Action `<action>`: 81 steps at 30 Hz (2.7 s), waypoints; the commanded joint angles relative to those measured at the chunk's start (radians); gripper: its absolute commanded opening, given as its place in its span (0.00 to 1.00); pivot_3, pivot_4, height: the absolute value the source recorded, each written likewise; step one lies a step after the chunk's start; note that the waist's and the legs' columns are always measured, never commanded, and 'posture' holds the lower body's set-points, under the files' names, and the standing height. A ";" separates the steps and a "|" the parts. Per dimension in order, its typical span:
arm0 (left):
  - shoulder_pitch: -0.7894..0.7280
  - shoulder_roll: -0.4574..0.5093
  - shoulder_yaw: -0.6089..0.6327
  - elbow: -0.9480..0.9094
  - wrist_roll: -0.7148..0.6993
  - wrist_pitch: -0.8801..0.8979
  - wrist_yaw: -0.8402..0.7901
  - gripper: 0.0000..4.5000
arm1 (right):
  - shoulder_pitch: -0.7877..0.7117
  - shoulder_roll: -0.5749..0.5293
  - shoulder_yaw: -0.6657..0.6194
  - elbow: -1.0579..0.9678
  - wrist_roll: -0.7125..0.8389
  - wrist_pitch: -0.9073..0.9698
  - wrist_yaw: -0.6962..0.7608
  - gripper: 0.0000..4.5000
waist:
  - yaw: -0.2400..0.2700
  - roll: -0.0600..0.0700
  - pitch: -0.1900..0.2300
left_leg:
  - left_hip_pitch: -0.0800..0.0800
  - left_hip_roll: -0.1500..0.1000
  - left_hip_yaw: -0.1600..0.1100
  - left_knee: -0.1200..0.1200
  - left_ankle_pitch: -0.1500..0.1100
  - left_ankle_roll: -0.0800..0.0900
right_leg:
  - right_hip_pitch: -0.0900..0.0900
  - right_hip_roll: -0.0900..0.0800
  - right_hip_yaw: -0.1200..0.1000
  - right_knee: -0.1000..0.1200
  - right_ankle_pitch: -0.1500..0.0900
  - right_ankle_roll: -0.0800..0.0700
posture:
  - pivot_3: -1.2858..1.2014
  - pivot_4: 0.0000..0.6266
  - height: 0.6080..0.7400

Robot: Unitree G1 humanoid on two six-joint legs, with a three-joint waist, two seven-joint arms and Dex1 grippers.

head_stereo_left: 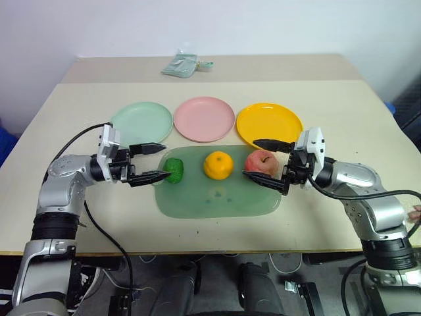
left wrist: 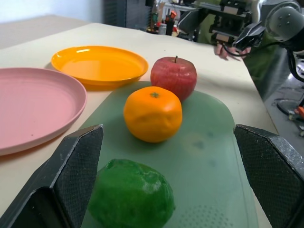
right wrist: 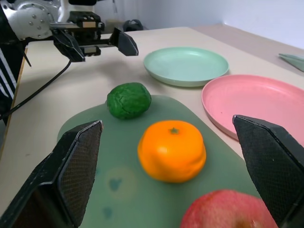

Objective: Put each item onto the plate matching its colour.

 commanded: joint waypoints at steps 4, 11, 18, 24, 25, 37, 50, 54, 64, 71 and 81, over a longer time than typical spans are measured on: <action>-0.046 -0.020 0.006 0.035 0.002 -0.038 -0.003 1.00 | 0.003 -0.023 -0.035 -0.042 0.006 -0.007 -0.005 1.00 | 0.005 0.000 0.000 | 0.000 0.000 0.000 0.000 0.000 0.000 | 0.000 0.000 0.000 0.000 0.000 0.001 | 0.52 0.24 1.00; -0.056 -0.058 -0.002 0.052 0.011 -0.068 0.003 1.00 | 0.014 -0.072 -0.064 -0.040 0.005 -0.018 0.021 1.00 | -0.002 0.000 0.000 | 0.000 0.000 0.000 0.000 0.000 0.000 | 0.000 0.000 0.000 0.000 0.001 0.002 | 0.52 0.24 1.00; -0.082 -0.055 0.011 0.107 0.019 -0.097 0.027 1.00 | -0.010 -0.087 -0.074 -0.048 0.020 -0.005 0.011 1.00 | 0.001 0.000 0.000 | 0.000 0.001 0.001 -0.001 0.000 0.000 | 0.000 0.000 0.000 0.000 0.001 0.002 | 0.52 0.24 1.00; -0.052 -0.063 -0.001 0.114 0.055 -0.121 0.082 1.00 | -0.059 -0.054 -0.027 -0.011 0.006 -0.018 0.017 1.00 | 0.001 0.000 0.000 | 0.000 0.001 0.001 0.000 0.000 0.000 | 0.000 0.000 0.000 -0.001 0.001 0.002 | 0.52 0.24 1.00; -0.040 -0.069 -0.011 0.112 0.065 -0.123 0.090 1.00 | -0.065 -0.047 -0.022 -0.012 0.005 -0.015 0.011 1.00 | -0.001 0.000 0.000 | 0.000 0.001 0.001 -0.001 0.000 0.000 | 0.000 0.000 0.000 -0.001 0.001 0.002 | 0.52 0.24 1.00; -0.080 -0.163 -0.112 0.264 0.225 -0.335 0.157 1.00 | -0.069 -0.055 -0.017 -0.034 -0.013 -0.009 0.007 1.00 | 0.003 0.000 0.000 | 0.000 0.000 0.001 0.000 0.000 0.000 | 0.000 0.000 0.000 -0.001 0.002 0.002 | 0.52 0.24 1.00; -0.091 -0.167 -0.102 0.282 0.231 -0.354 0.149 0.61 | -0.079 -0.063 -0.023 -0.040 -0.017 -0.003 0.000 1.00 | 0.001 0.000 0.000 | 0.000 0.000 0.001 0.000 0.000 0.000 | 0.000 0.000 0.000 0.000 0.002 0.003 | 0.52 0.24 1.00; -0.114 -0.169 -0.038 0.244 0.183 -0.316 0.222 0.61 | -0.086 -0.057 -0.018 -0.033 -0.020 -0.010 0.001 1.00 | 0.000 0.000 0.000 | 0.000 0.000 0.001 0.000 0.000 0.000 | 0.000 0.000 0.000 0.000 0.002 0.003 | 0.52 0.24 1.00; -0.406 -0.196 0.099 0.518 0.322 -0.315 0.972 0.61 | -0.190 0.034 -0.030 0.055 -0.038 -0.042 -0.088 1.00 | 0.000 -0.001 0.000 | 0.000 -0.001 0.001 0.002 0.000 0.000 | 0.001 0.000 0.000 -0.001 0.003 0.006 | 0.52 0.24 1.00; -0.440 -0.226 0.062 0.660 0.411 -0.345 1.163 0.61 | -0.199 0.083 0.005 0.059 -0.090 -0.080 -0.130 1.00 | -0.002 -0.001 0.000 | 0.000 -0.002 0.001 0.002 0.000 0.001 | 0.001 0.000 0.000 0.000 0.005 0.007 | 0.52 0.24 1.00; -0.475 -0.244 0.081 0.662 0.331 -0.404 0.939 1.00 | -0.185 0.068 -0.008 0.054 -0.096 -0.079 -0.124 1.00 | 0.000 -0.001 0.000 | 0.000 -0.002 0.001 0.003 0.001 0.000 | 0.001 0.000 0.000 0.000 0.005 0.007 | 0.52 0.24 1.00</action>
